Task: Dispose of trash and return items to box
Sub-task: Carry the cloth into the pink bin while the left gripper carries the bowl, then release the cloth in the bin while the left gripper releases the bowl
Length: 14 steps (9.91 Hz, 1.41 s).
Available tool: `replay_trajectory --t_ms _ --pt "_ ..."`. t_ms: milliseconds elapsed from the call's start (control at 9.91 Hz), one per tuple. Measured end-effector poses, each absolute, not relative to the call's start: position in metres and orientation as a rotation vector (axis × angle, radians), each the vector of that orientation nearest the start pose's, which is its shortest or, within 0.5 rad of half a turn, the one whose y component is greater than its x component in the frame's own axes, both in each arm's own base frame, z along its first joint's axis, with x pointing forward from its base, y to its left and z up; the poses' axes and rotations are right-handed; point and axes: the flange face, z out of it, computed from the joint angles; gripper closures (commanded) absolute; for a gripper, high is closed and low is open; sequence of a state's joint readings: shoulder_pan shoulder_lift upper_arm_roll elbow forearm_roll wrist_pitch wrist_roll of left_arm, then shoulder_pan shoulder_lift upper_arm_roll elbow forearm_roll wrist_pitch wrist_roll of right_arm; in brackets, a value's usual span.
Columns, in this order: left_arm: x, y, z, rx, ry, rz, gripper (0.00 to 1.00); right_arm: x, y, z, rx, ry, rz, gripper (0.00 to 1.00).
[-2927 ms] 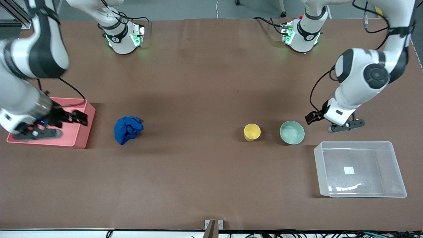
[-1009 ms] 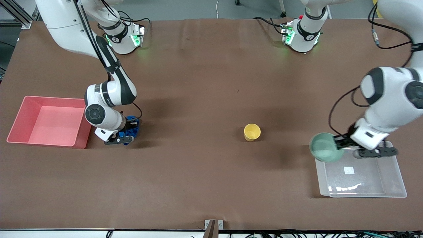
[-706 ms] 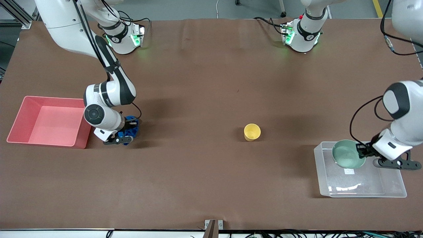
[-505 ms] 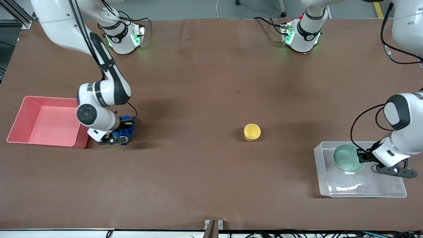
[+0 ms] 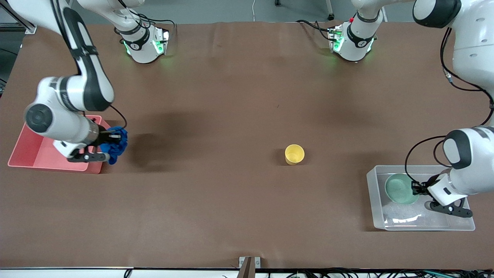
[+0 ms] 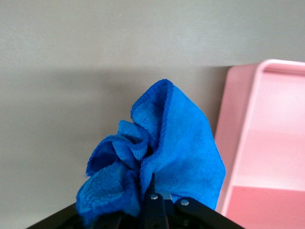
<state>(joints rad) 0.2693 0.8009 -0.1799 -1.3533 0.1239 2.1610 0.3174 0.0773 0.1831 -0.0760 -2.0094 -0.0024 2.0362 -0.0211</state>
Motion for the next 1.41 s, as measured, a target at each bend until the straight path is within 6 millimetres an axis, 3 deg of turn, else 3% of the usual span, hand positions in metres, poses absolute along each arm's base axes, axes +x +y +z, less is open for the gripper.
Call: replay_trajectory --t_ms 101,202,303,505,706,807,908,1009,1110,1211,1413 --pt "0.734 0.101 0.241 -3.143 0.381 -0.032 0.58 0.566 -0.016 0.367 -3.143 -0.017 0.228 0.99" --pt "0.735 0.101 0.237 -3.144 0.381 -0.036 0.06 0.564 -0.040 0.372 -3.139 0.007 0.219 0.99" --pt "0.736 0.101 0.237 -3.143 0.380 -0.043 0.00 0.561 -0.067 0.371 -3.134 0.037 0.222 0.99" --pt "0.741 0.101 0.257 -3.141 0.369 -0.069 0.00 0.554 -0.112 0.364 -3.149 0.082 0.218 0.99" --pt "0.734 0.077 0.306 -3.174 0.268 0.021 0.00 0.552 -0.138 0.344 -3.179 0.089 0.215 0.97" --pt "0.726 0.049 0.336 -3.195 0.210 0.077 0.00 0.551 -0.152 0.331 -3.180 0.076 0.218 0.95" --pt "0.717 0.017 0.358 -3.210 0.140 0.114 0.00 0.548 -0.170 0.316 -3.176 0.060 0.229 0.83" --pt "0.705 -0.019 0.370 -3.222 0.064 0.141 0.00 0.543 -0.189 0.300 -3.168 0.048 0.247 0.64" --pt "0.691 -0.056 0.371 -3.228 0.007 0.180 0.00 0.539 -0.205 0.285 -3.161 0.044 0.260 0.42" --pt "0.676 -0.091 0.368 -3.228 -0.028 0.213 0.00 0.537 -0.214 0.275 -3.159 0.050 0.261 0.27" --pt "0.647 -0.153 0.357 -3.234 -0.111 0.236 0.00 0.544 -0.218 0.280 -3.173 0.046 0.212 0.09"
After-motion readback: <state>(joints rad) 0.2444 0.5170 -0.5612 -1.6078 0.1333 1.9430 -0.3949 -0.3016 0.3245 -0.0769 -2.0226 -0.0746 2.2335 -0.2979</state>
